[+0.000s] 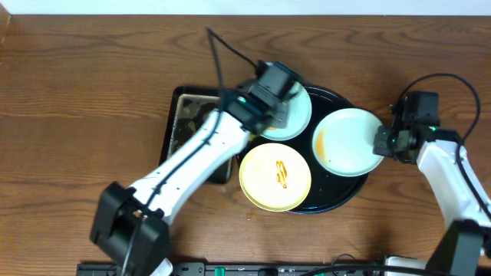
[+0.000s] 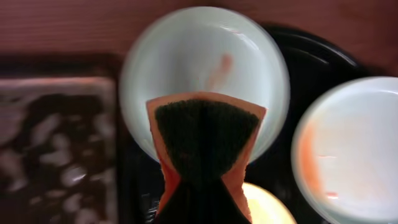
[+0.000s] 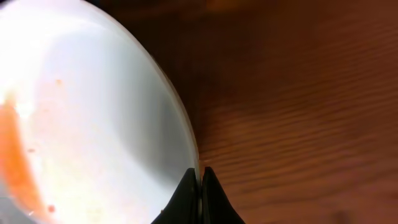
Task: Clean dirty plates on tray and stack at the side
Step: 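Return the sponge to the soapy tray with the left gripper, then lift the pale green plate with the right gripper and set it right of the tray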
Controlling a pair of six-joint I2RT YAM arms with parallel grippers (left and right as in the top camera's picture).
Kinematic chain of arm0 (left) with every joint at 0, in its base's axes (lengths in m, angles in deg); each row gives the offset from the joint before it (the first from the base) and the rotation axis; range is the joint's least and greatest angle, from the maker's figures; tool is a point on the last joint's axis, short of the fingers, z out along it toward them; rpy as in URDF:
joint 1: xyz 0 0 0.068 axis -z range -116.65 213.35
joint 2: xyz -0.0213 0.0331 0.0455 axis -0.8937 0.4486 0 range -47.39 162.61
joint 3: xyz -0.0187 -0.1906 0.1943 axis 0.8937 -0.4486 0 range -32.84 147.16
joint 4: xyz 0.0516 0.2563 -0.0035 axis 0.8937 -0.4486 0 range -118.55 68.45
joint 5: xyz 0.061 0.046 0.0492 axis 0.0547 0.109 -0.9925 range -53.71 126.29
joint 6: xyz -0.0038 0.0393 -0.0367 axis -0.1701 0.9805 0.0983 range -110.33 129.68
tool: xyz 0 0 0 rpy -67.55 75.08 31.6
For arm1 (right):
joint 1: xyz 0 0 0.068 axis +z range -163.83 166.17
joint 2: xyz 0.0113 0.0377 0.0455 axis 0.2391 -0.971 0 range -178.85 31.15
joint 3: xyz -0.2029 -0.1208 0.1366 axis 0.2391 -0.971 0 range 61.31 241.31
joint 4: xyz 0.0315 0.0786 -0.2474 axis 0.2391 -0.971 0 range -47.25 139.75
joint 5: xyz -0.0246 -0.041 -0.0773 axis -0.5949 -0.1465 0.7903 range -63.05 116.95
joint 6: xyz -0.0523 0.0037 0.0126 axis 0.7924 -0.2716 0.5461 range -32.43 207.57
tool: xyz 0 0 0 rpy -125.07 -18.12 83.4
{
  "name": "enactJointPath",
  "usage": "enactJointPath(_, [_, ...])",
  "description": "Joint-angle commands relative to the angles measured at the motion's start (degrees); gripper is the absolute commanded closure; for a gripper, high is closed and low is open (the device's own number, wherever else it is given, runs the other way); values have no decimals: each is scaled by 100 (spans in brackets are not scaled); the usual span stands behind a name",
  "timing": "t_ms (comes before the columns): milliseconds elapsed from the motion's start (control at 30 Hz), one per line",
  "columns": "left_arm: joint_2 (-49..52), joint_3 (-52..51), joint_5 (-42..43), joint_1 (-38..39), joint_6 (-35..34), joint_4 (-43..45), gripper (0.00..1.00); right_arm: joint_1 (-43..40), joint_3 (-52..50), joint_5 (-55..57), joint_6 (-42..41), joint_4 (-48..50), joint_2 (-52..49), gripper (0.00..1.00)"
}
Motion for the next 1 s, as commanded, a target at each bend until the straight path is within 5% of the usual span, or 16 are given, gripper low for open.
enactJointPath(0, [-162, -22, 219, -575, 52, -225, 93, 26, 103, 380, 214, 17, 481, 99])
enactJointPath(433, [-160, -509, 2076, -2424, 660, -358, 93, 1405, 103, 2712, 577, 103, 1279, 99])
enactJointPath(800, [-160, -1425, 2116, -2962, 892, -7, 93, 3484, 103, 5268, 962, 382, 1276, 99])
enactJointPath(967, [-160, -1449, 2116, -2962, 892, -11, 93, 3545, 101, 5418, 315, 369, 1274, 99])
